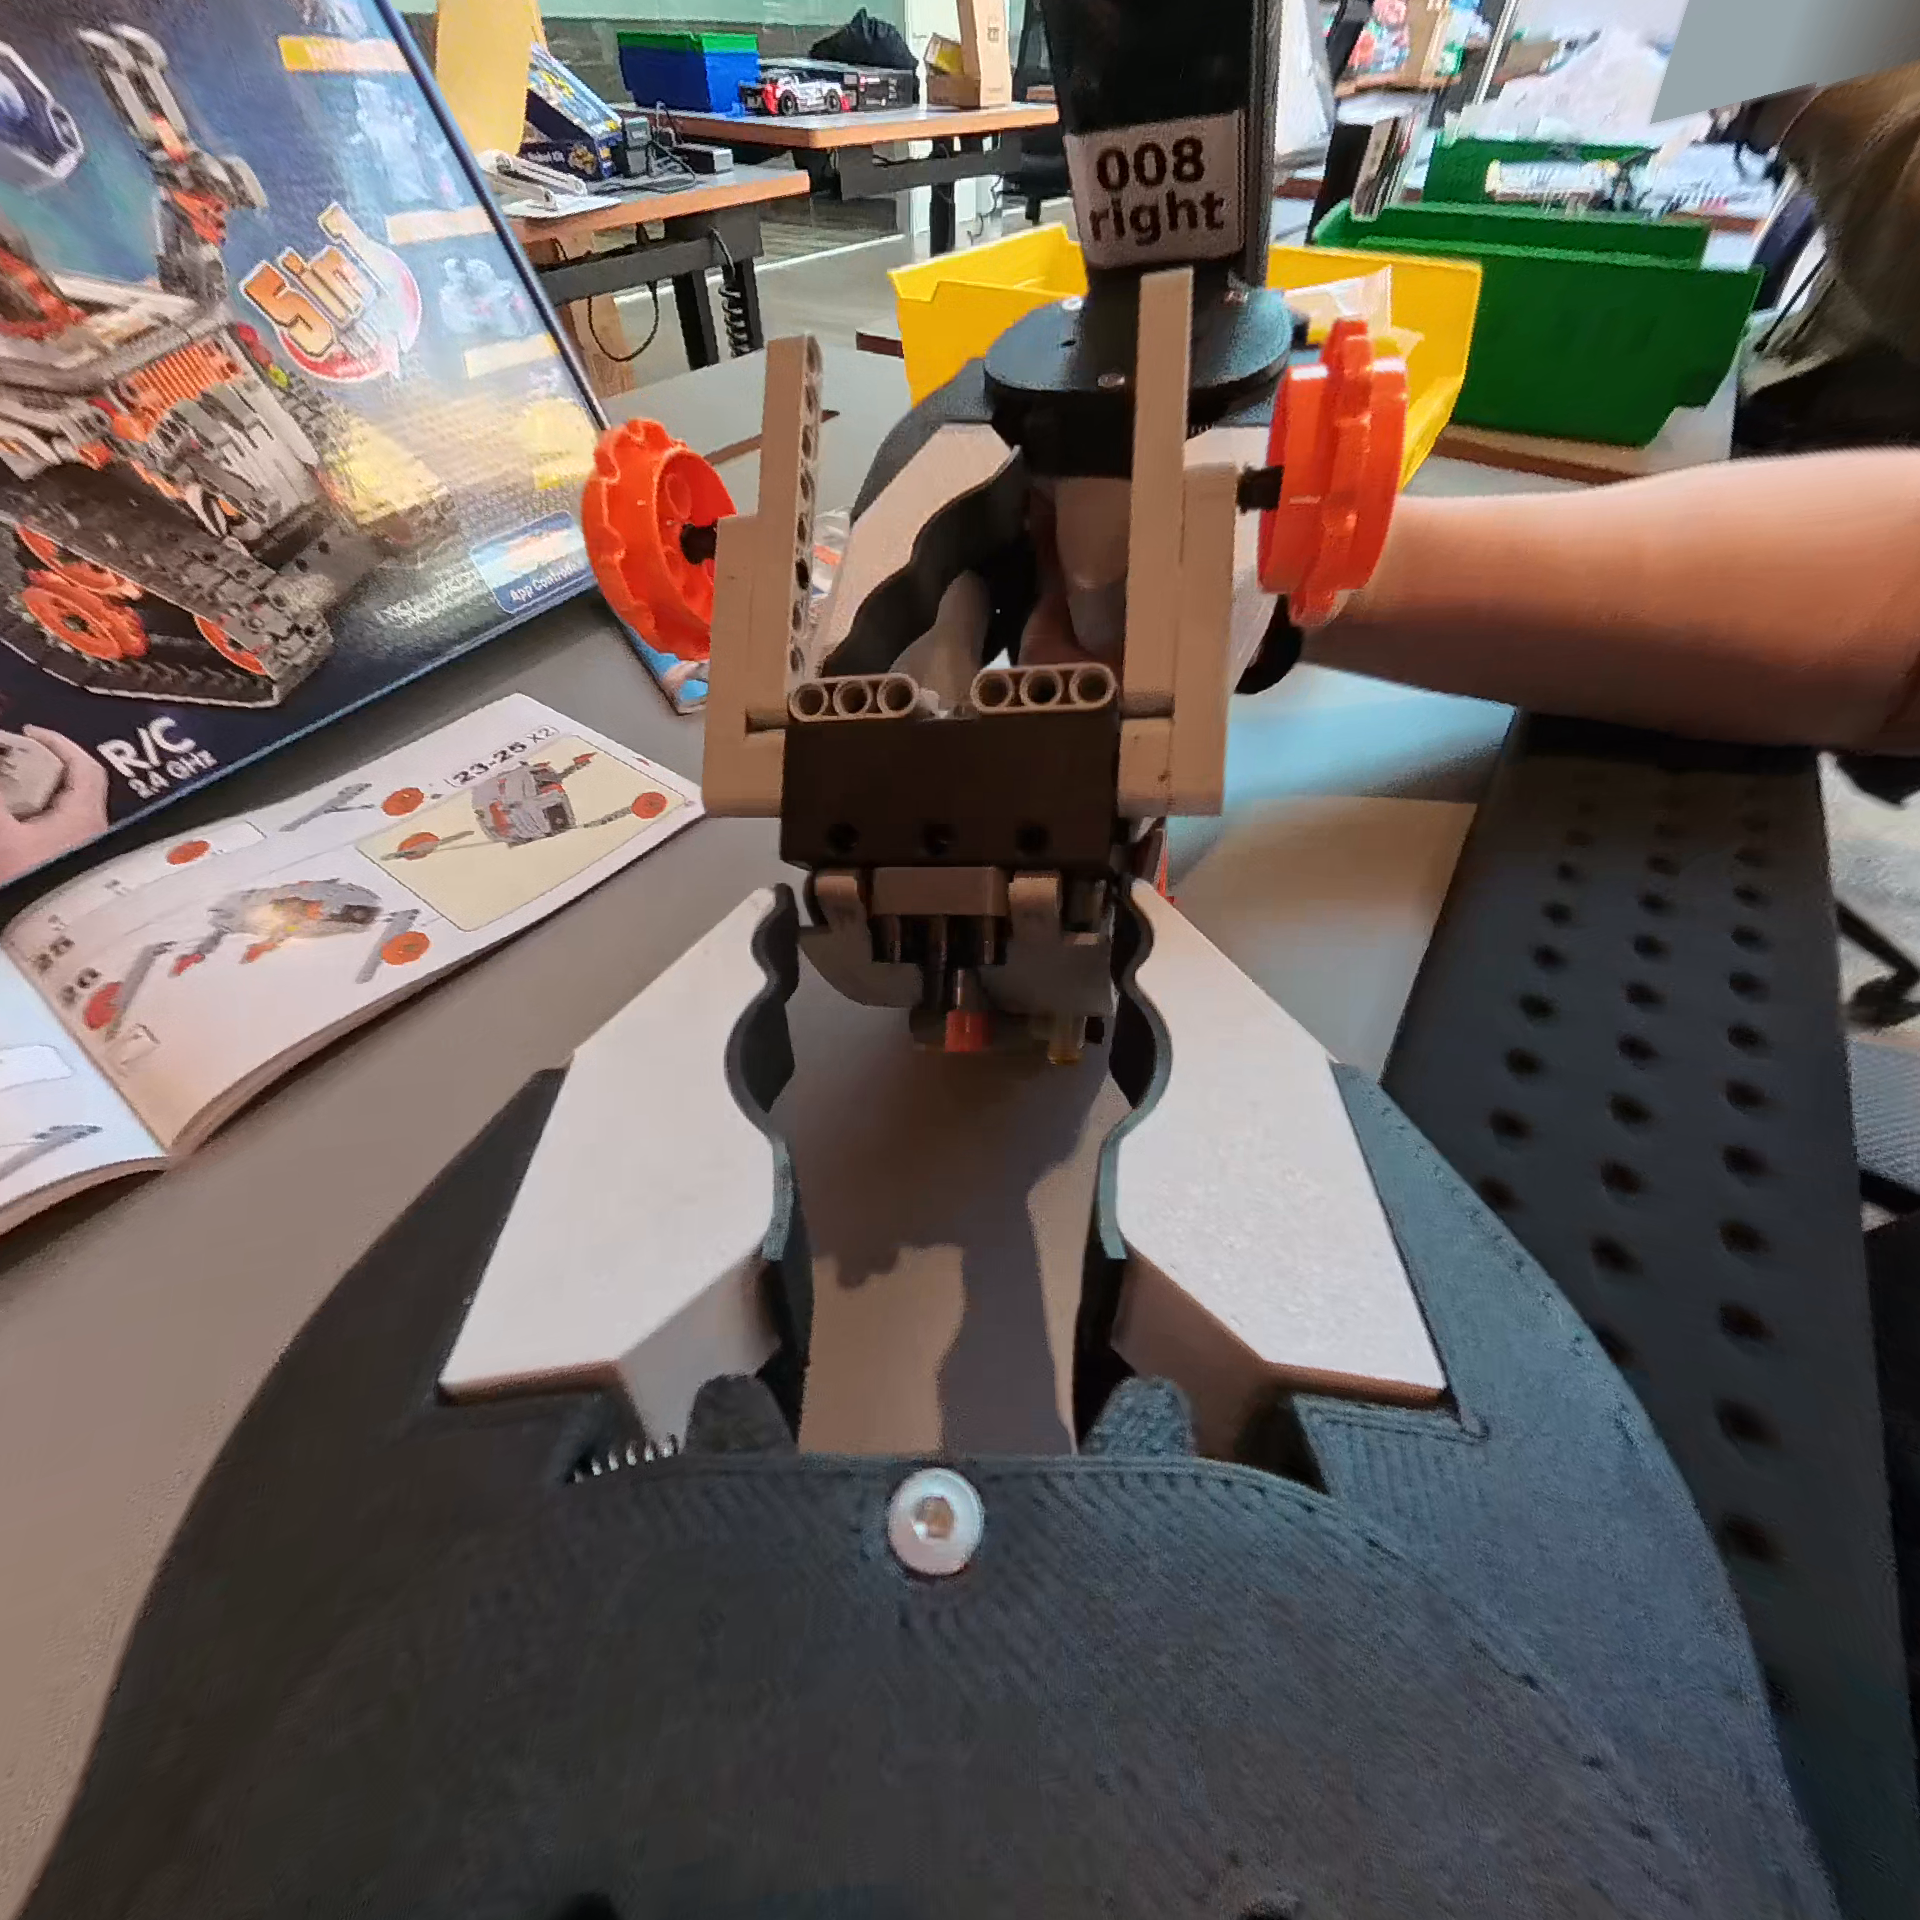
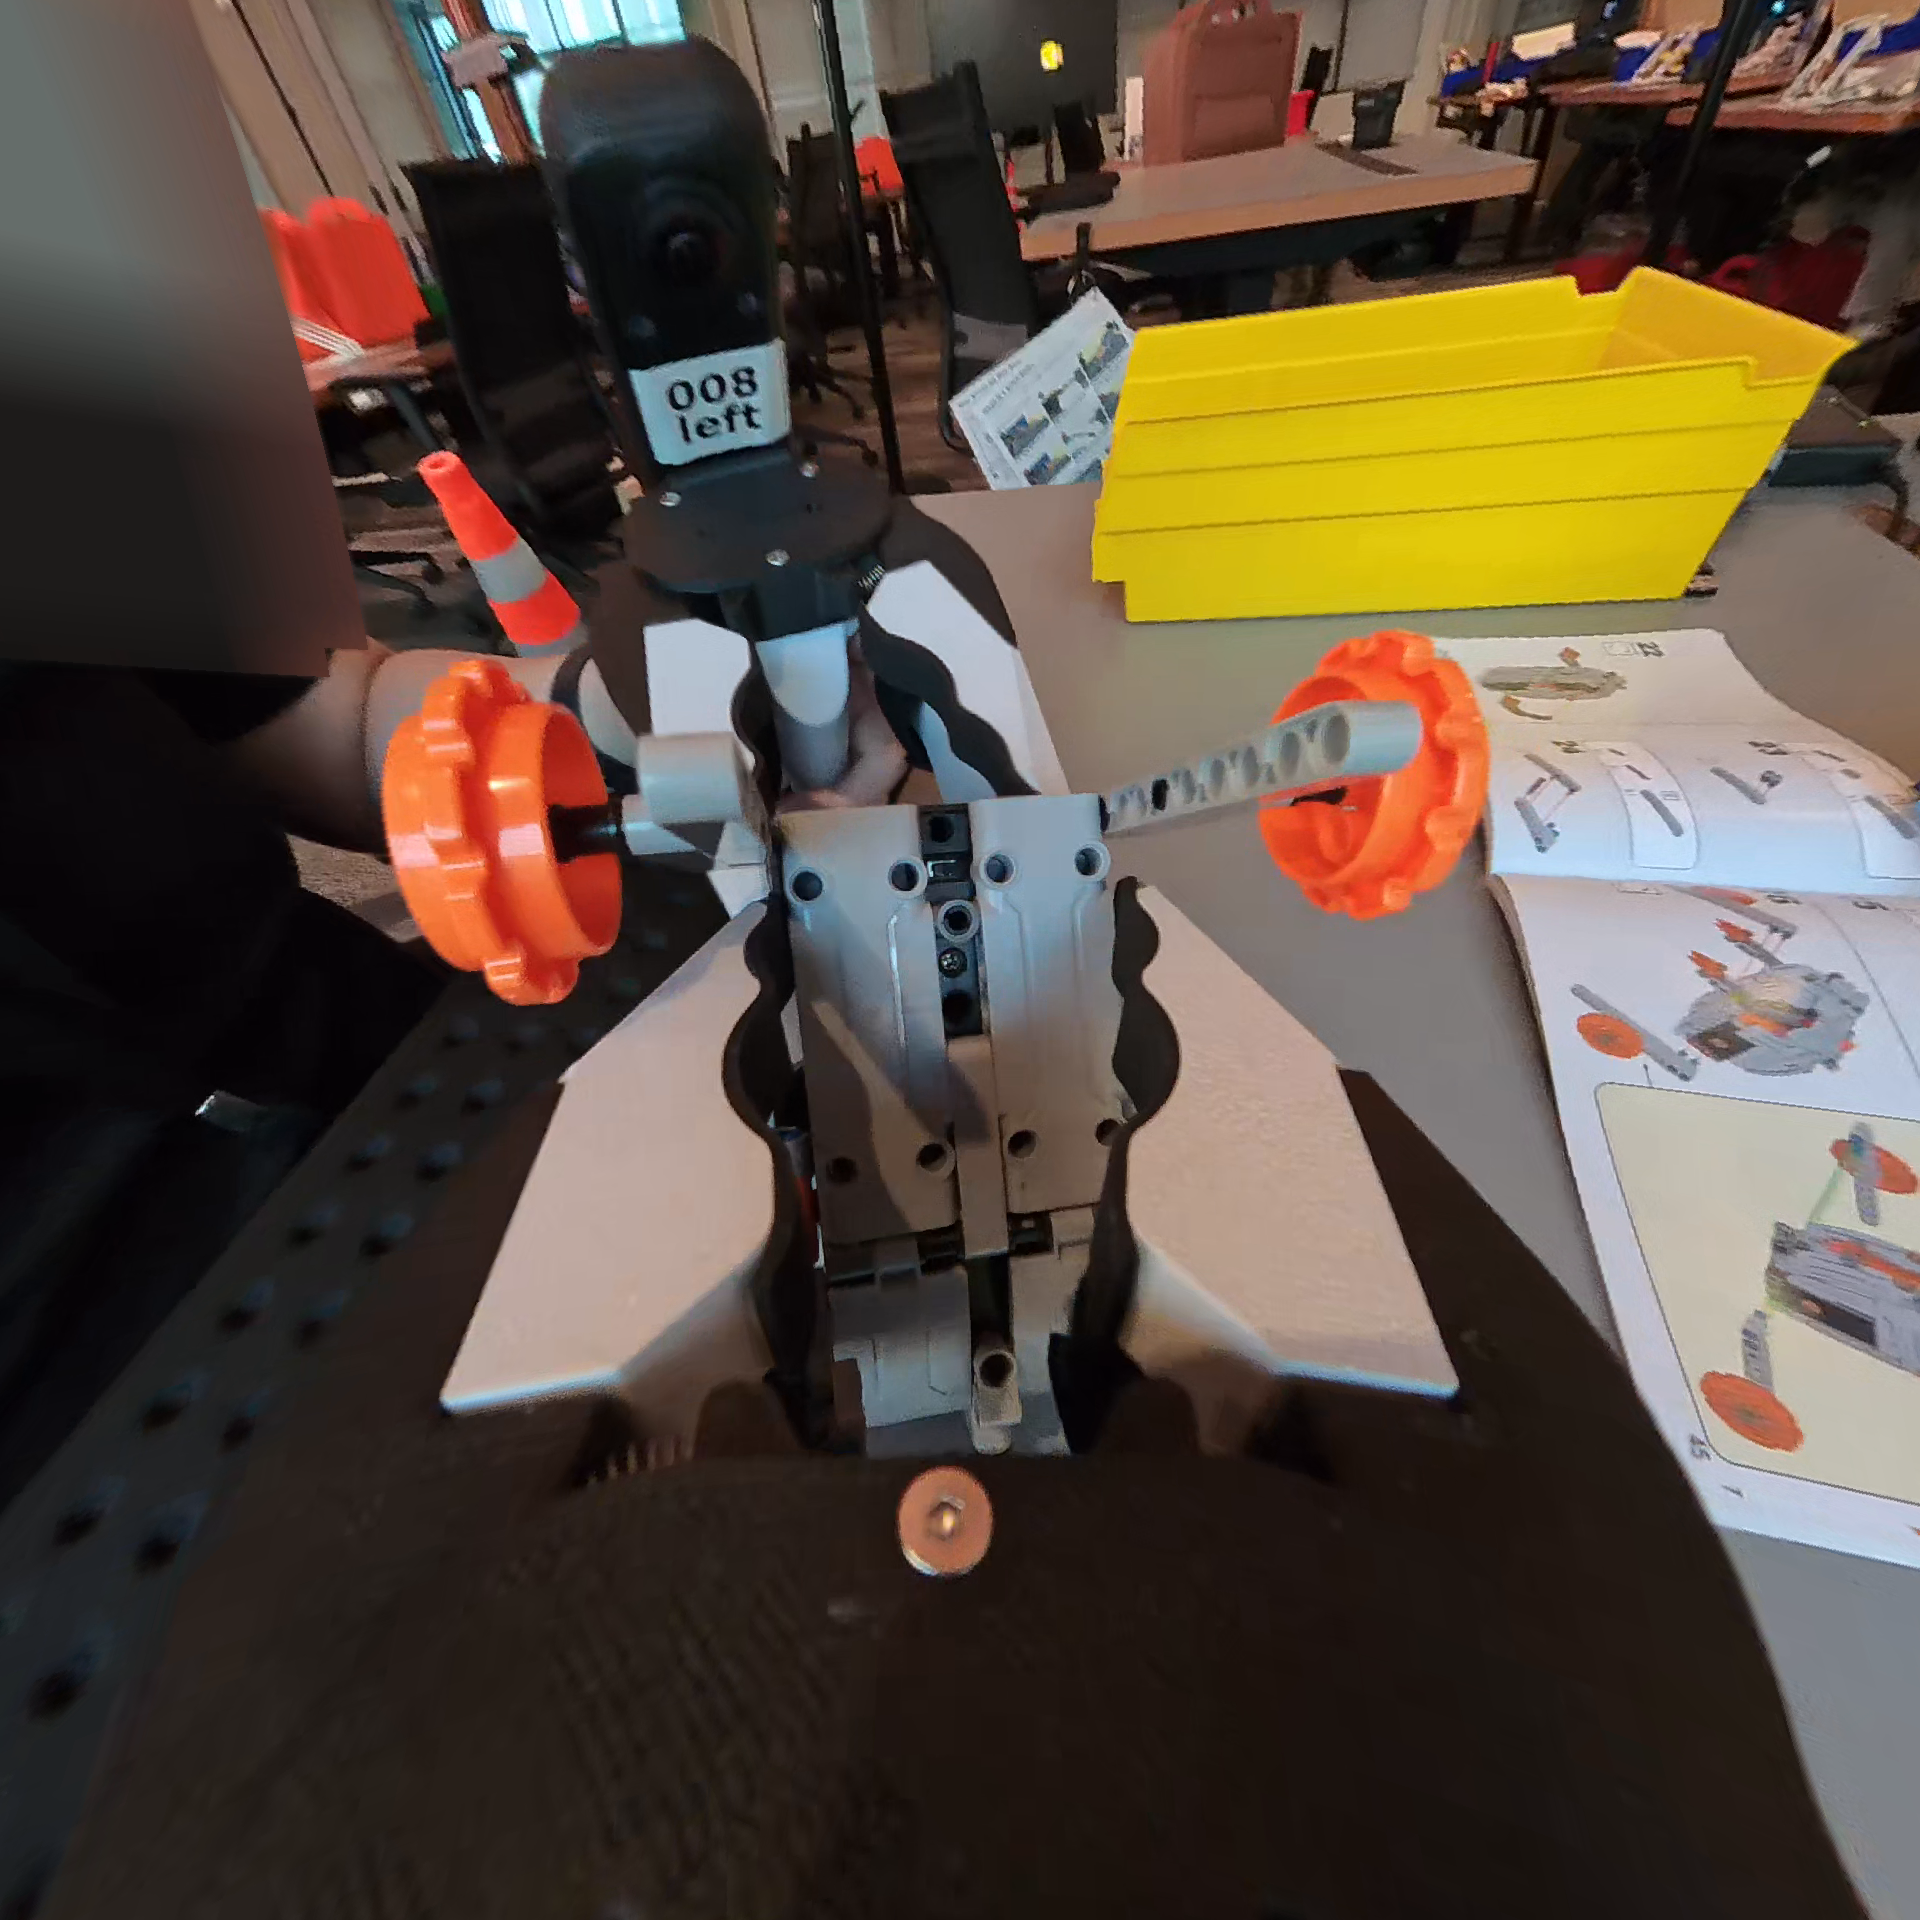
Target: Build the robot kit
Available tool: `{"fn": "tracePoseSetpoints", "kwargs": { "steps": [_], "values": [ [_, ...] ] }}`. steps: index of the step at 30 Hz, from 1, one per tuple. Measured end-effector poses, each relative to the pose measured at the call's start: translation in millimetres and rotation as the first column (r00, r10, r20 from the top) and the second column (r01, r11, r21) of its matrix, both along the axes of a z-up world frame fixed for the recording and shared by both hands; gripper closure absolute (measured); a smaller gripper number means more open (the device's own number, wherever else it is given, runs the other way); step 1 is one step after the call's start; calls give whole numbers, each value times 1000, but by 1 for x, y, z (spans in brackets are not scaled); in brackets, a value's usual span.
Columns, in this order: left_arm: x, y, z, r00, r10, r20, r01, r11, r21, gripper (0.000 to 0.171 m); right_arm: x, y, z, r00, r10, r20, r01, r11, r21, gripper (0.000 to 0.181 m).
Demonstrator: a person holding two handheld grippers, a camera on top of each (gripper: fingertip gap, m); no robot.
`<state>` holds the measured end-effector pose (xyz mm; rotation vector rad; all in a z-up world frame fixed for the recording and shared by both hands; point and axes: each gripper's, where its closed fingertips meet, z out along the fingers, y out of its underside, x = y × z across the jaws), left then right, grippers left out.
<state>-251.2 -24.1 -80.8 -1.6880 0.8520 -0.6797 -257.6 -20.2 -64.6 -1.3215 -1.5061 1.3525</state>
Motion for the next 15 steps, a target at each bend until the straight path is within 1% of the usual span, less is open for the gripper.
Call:
{"fn": "tracePoseSetpoints", "kwargs": {
  "steps": [1,3,4,5,6,7,8,10,11,13,15],
  "values": [
    [1,1,-3,1000,0,9,0,999,-33,108,1,-1,1,1000,11,-23,-11,1000,3,121],
    [4,1,-24,999,-23,-33,18,988,-156,95,2,-1,3,998,17,-61,-17,1000,-2,121],
    [8,-2,-29,997,-61,-47,51,979,-197,95,1,-2,4,997,23,-74,-23,1000,-5,121],
    [12,-6,-23,995,-96,-24,90,977,-194,103,0,-4,4,996,33,-84,-33,999,-1,121],
    [13,-5,-11,996,-93,17,94,984,-150,102,-1,-7,5,995,43,-93,-42,999,9,121],
    [11,-4,-1,995,-83,47,87,992,-92,107,-3,-8,6,993,40,-108,-38,999,15,120],
    [9,-3,2,996,-78,45,81,995,-58,107,-4,-7,7,992,34,-119,-33,999,12,120],
    [7,-3,3,997,-72,5,72,996,-50,108,-4,-7,5,993,46,-110,-45,999,13,119],
    [6,-3,4,998,-63,-12,63,997,-40,108,-2,-5,3,996,42,-84,-40,999,27,117],
    [0,-1,7,998,-37,-41,37,999,0,108,6,8,-5,1000,-7,-8,8,997,78,107],
    [-8,2,11,999,6,-51,-5,1000,23,108,20,21,-13,996,-62,64,52,987,150,107]
  ]
}}
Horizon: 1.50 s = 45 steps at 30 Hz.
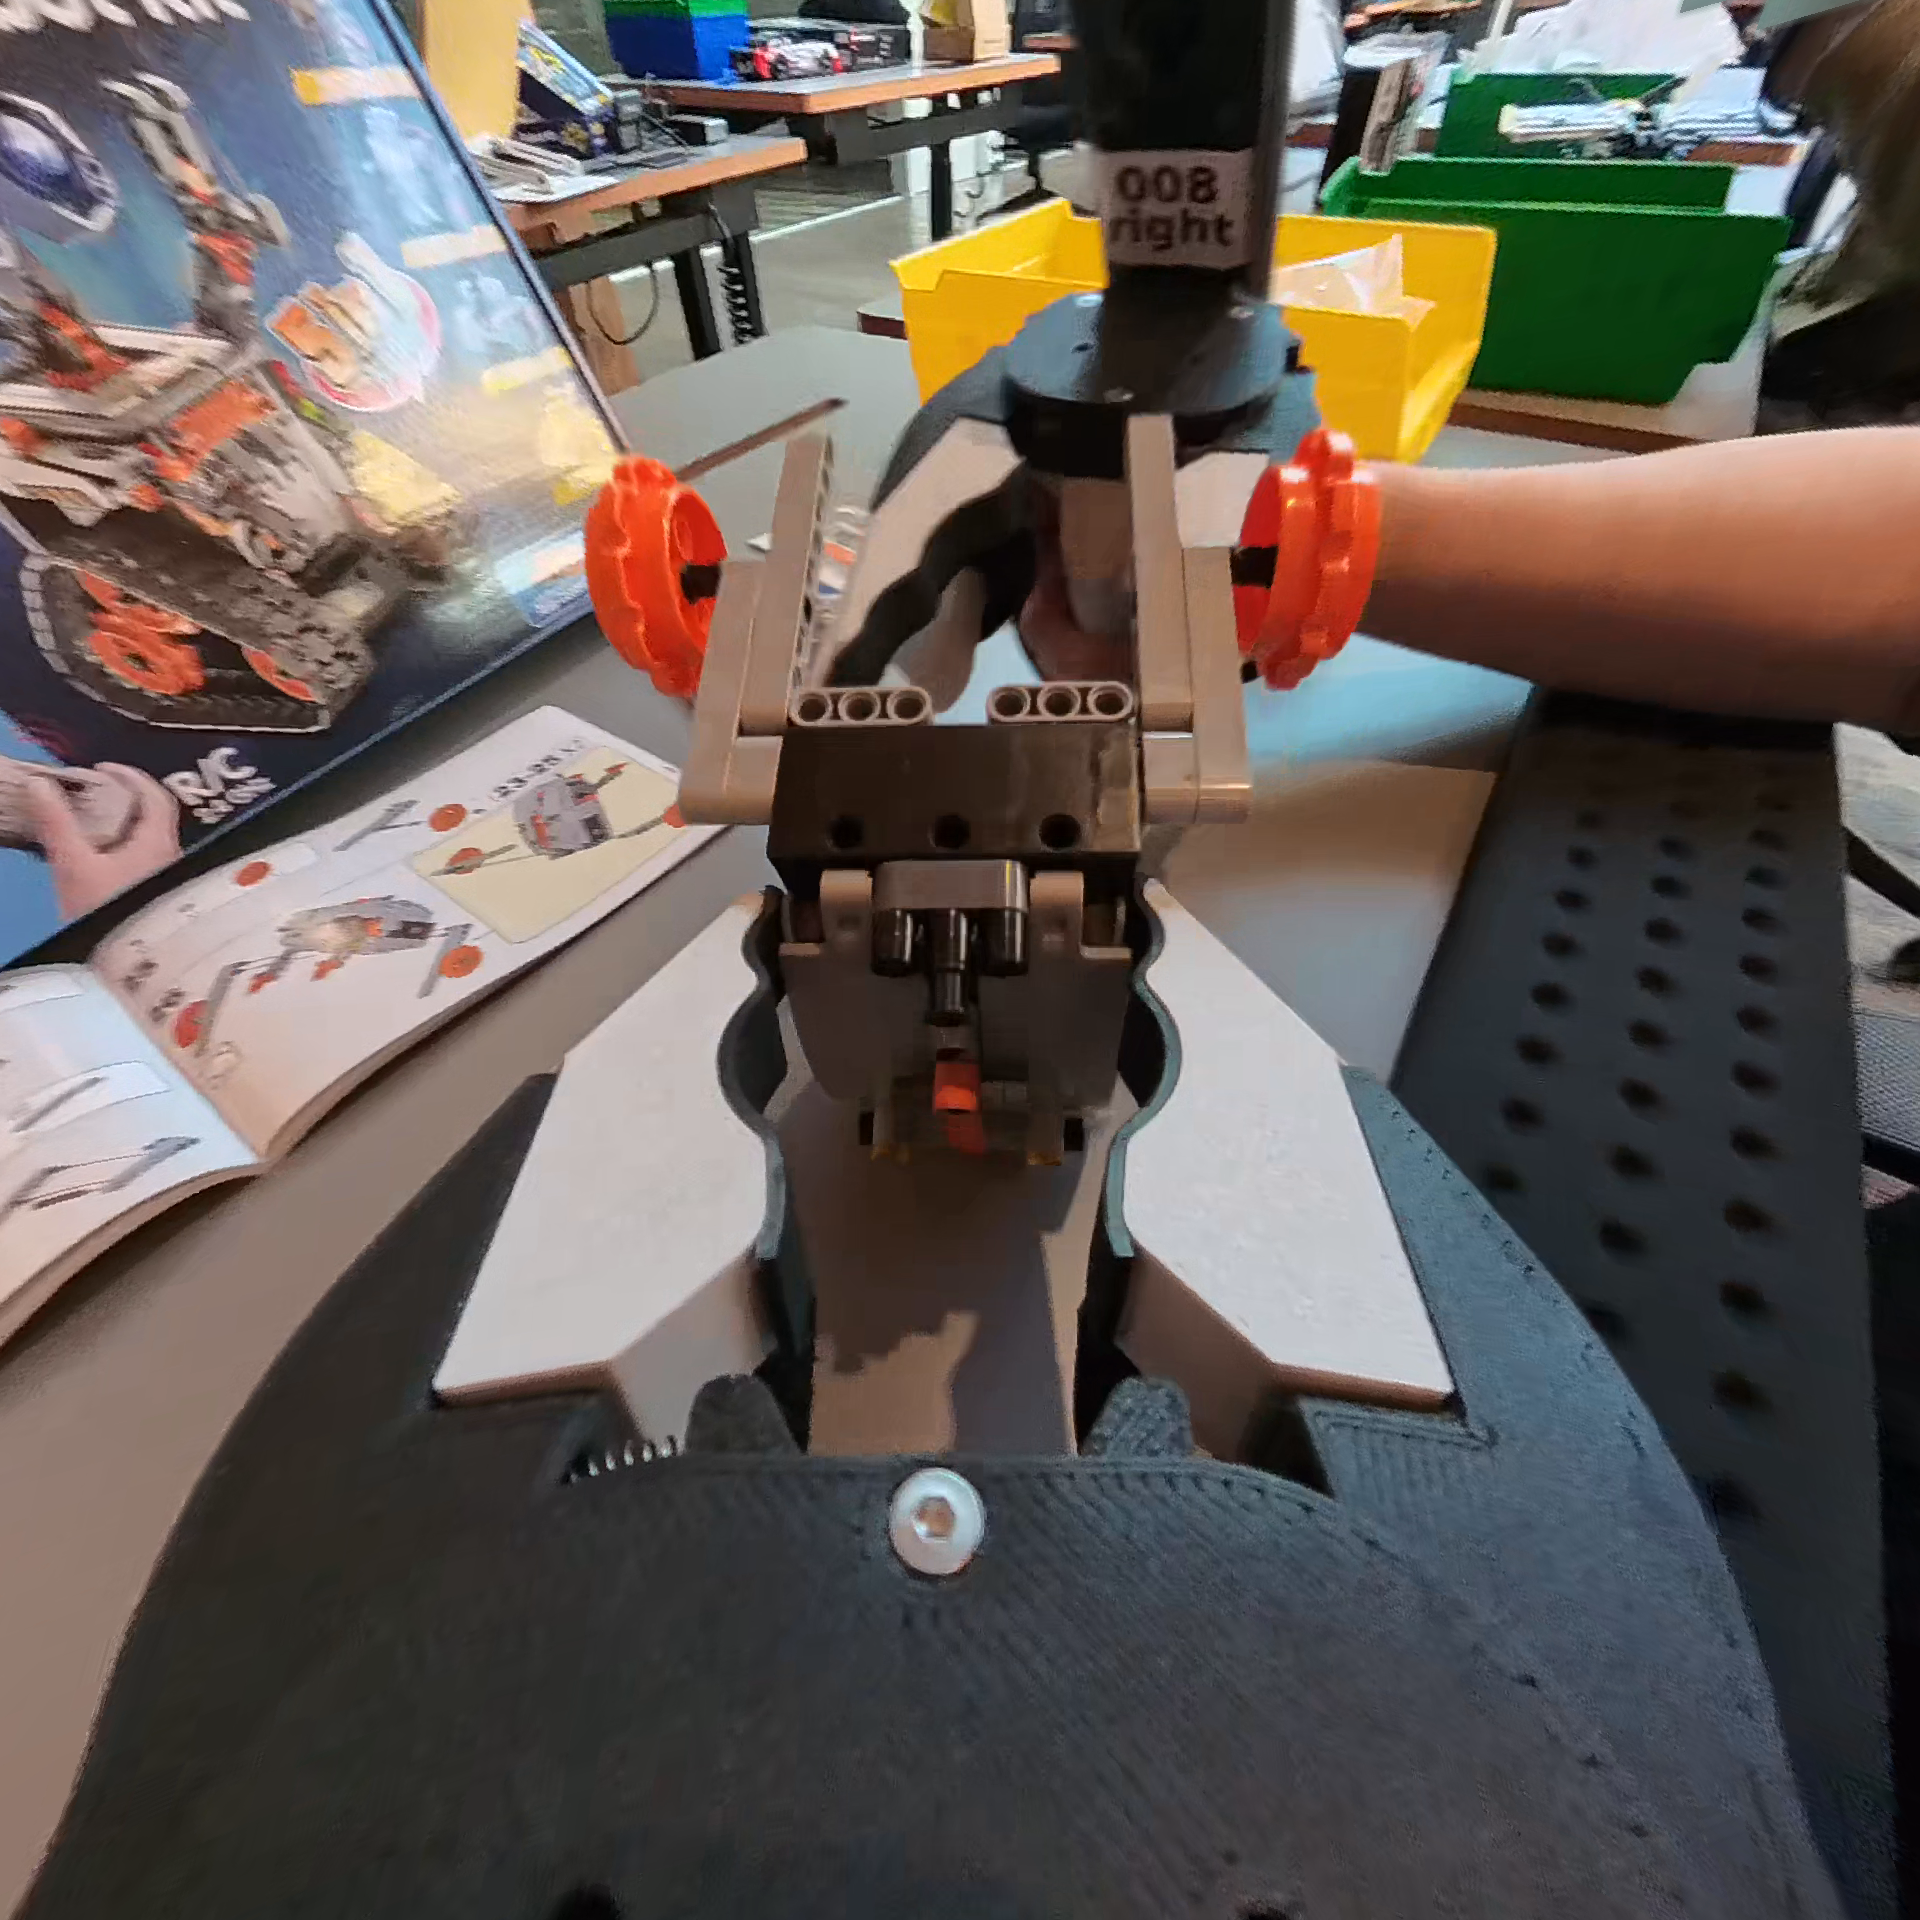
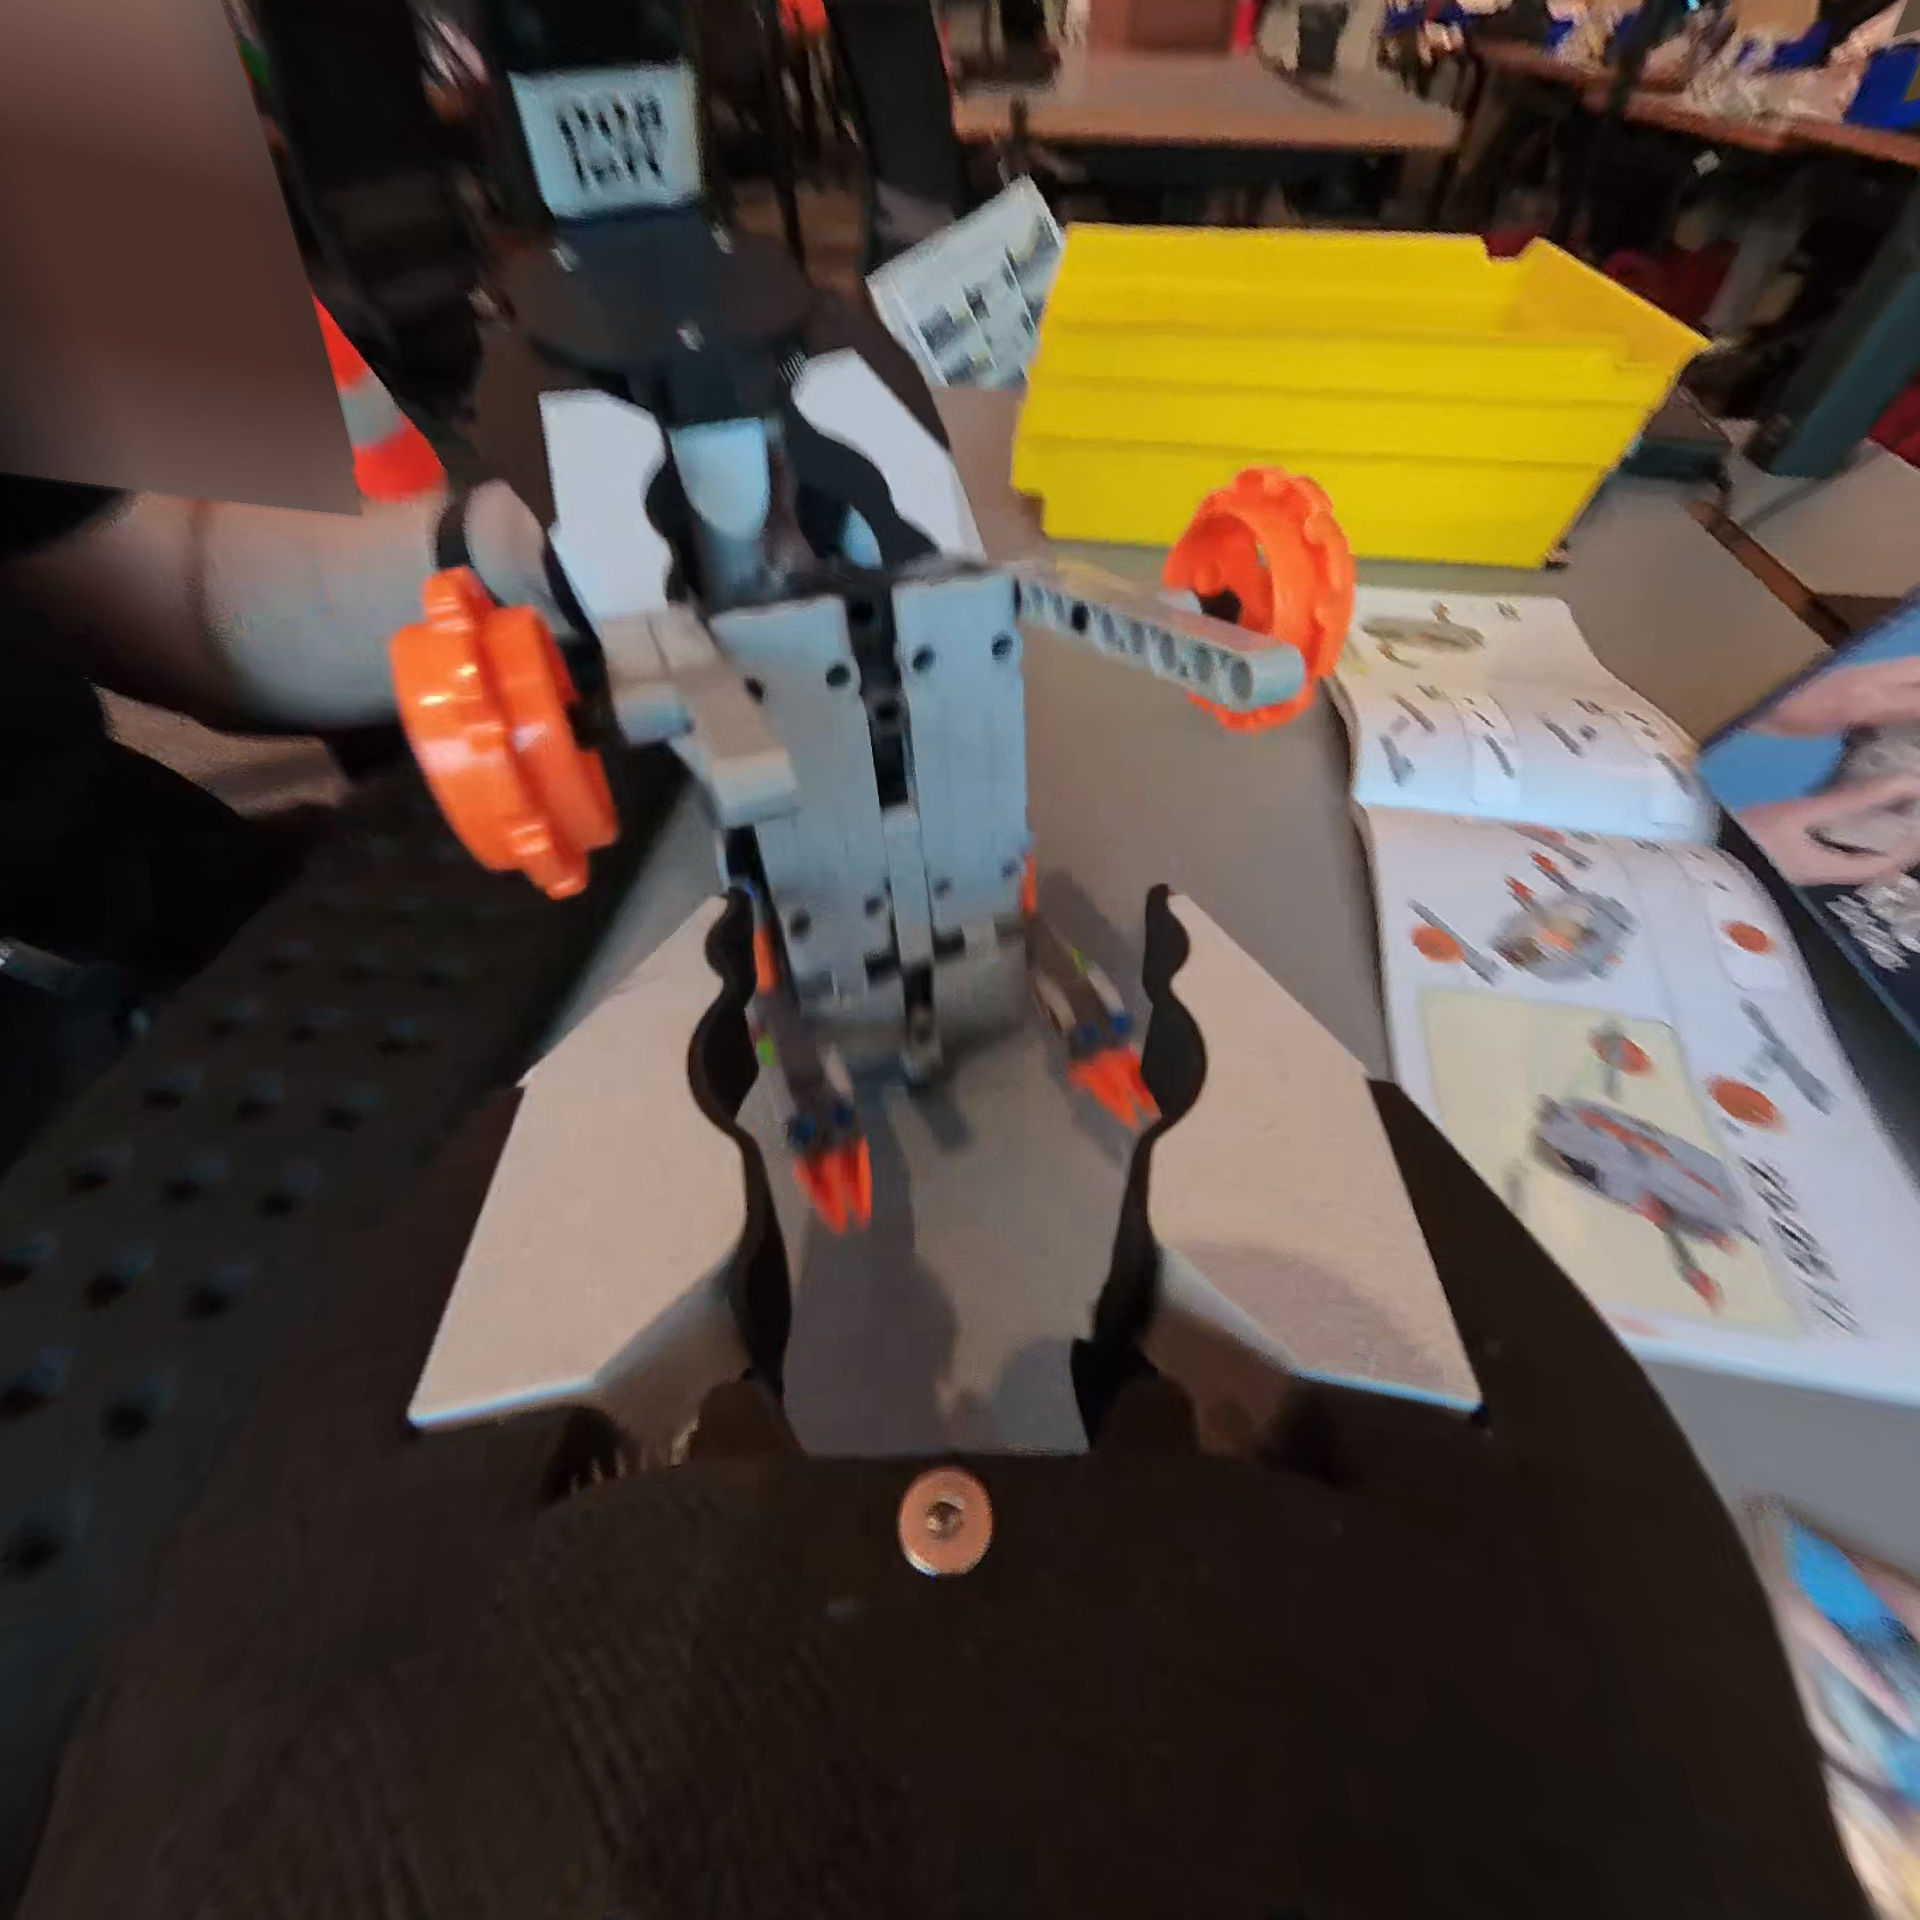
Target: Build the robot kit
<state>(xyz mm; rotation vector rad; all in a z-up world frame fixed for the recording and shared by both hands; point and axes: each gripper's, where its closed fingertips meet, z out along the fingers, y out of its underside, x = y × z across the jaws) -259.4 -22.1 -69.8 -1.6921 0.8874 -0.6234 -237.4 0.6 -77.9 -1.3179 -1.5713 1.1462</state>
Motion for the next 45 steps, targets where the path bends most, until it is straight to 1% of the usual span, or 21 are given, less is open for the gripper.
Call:
{"fn": "tracePoseSetpoints", "kwargs": {
  "steps": [3,5,6,8,10,12,14,16,18,20,22,24,27,29,30,34,37,39,42,44,45],
  "values": [
    [-10,6,7,998,63,-14,-63,997,40,108,27,22,1,990,-117,76,114,993,41,107],
    [-13,8,10,995,92,-46,-88,994,69,108,44,31,16,977,-197,78,190,978,82,105],
    [-12,8,10,994,93,-60,-88,993,84,108,50,31,30,974,-223,49,218,971,97,105],
    [-9,9,11,993,96,-65,-89,992,94,109,53,15,63,977,-211,-35,214,971,107,103],
    [-6,9,12,993,95,-62,-88,989,116,109,43,-10,82,983,-178,-54,184,970,159,103],
    [-3,7,12,993,101,-59,-92,986,142,109,22,-30,76,987,-160,-6,155,949,275,104],
    [0,4,11,994,95,-62,-84,983,166,109,4,-37,57,983,-167,78,129,925,357,107],
    [3,-1,9,996,75,-56,-65,984,166,108,-6,-42,45,979,-152,133,99,935,339,111],
    [7,-6,6,998,47,-45,-40,988,152,107,-8,-45,37,978,-127,164,68,943,326,121],
    [9,-8,3,999,32,-35,-27,990,135,106,-8,-50,33,981,-95,170,32,939,343,122],
    [10,-8,2,999,28,-36,-23,990,137,105,-7,-53,30,981,-91,173,16,920,391,116],
    [11,-7,3,999,21,-36,-16,989,144,106,-7,-50,26,976,-114,187,10,876,482,106],
    [13,-8,2,999,-9,-48,16,988,153,105,-9,-45,22,962,-146,229,-35,768,639,94],
    [14,-7,2,998,-25,-53,33,988,150,105,-12,-41,24,955,-155,255,-71,712,699,84],
    [13,-6,3,998,-24,-49,31,989,142,106,-14,-38,24,948,-155,277,-88,711,697,82],
    [10,-4,4,999,-23,-28,26,993,116,106,-18,-34,15,901,-140,411,-158,777,610,81],
    [8,0,4,1000,2,-8,-1,995,101,105,-22,-30,16,884,-164,437,-148,790,596,84],
    [5,4,5,1000,22,18,-23,997,80,105,-21,-25,19,875,-201,441,-123,789,602,97],
    [3,3,1,1000,14,-11,-13,996,88,105,-21,-28,22,886,-210,414,-71,820,568,111],
    [5,0,-6,999,4,-45,0,996,86,104,-19,-33,19,889,-197,414,-71,832,550,115],
    [6,-1,-7,998,1,-61,5,995,96,104,-18,-35,18,889,-192,416,-84,823,561,116]
  ]
}}
